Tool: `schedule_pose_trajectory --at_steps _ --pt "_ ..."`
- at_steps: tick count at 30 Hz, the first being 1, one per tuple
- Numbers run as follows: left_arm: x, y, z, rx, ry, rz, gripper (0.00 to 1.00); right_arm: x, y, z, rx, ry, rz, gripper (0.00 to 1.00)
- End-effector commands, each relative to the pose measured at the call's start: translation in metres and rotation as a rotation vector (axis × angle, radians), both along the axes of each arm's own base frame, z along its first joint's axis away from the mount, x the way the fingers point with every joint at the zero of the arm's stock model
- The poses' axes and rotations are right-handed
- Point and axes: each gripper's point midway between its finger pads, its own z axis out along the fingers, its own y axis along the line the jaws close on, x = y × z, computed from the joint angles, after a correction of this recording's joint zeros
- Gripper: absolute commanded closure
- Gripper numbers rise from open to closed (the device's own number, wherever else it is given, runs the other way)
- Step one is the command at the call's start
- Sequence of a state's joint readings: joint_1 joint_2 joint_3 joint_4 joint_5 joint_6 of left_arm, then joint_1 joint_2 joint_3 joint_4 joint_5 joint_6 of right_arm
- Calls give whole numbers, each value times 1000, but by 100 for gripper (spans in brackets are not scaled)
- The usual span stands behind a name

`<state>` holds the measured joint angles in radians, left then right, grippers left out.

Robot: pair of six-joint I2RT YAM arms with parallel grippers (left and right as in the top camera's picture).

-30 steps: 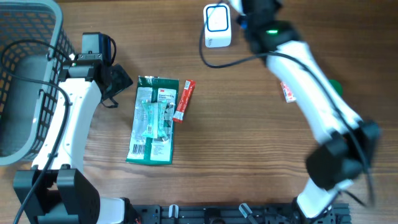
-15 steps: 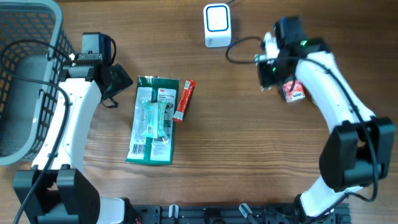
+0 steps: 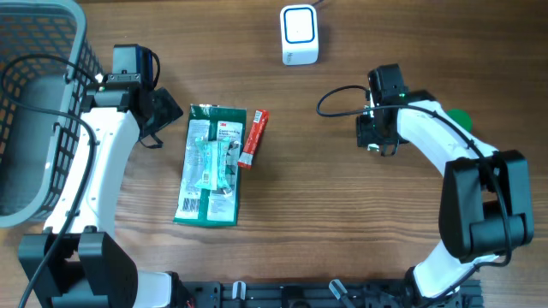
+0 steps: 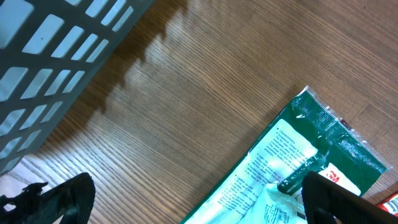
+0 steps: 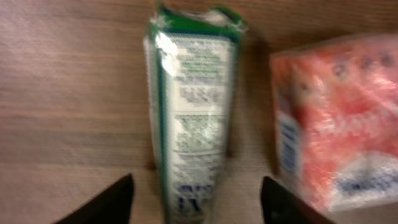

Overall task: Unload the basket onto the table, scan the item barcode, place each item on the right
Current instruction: 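Carry the Axe box right and release it beside the tissue pack, then move the right gripper left to the red stick packs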

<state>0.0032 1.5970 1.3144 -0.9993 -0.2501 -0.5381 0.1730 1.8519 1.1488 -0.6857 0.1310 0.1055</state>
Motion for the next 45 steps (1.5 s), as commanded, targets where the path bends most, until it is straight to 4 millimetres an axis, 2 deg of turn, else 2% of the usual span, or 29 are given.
schedule_pose_trajectory --at_steps 1,3,4,6,7,10,11,14,16,18,21,24,28,33,39,45 --pt "-2 4 -4 7 9 27 0 35 -5 51 -39 -113 -22 21" --pt "-2 4 -4 7 9 27 0 48 11 87 33 -155 1 20" --pt "-2 4 -4 7 9 27 0 51 21 97 77 -167 17 20" --pt "-2 4 -4 7 9 27 0 57 52 119 214 -187 66 20" --pt "-2 4 -4 7 9 26 0 59 76 131 316 -197 85 23" --pt "-2 4 -4 7 9 26 0 56 128 142 503 -194 80 30" --pt "-2 4 -4 7 9 26 0 53 150 138 542 -173 30 35" --pt "-2 4 -4 7 9 26 0 42 200 123 589 -140 30 33" --pt "-2 4 -4 7 9 27 0 31 230 110 608 -112 40 36" --pt "-2 4 -4 7 9 27 0 21 253 95 622 -78 1 37" --pt "-2 4 -4 7 9 26 0 1 286 67 630 -20 -42 46" --pt "-2 4 -4 7 9 26 0 -14 298 36 568 22 -112 55" --pt "-2 4 -4 7 9 27 0 -33 309 6 511 67 -124 60" --pt "-2 4 -4 7 9 27 0 -29 302 0 455 24 -149 64" --pt "-2 4 -4 7 9 26 0 -28 279 -6 341 -14 -177 67" --pt "-2 4 -4 7 9 26 0 -27 246 -10 231 -6 -216 68"
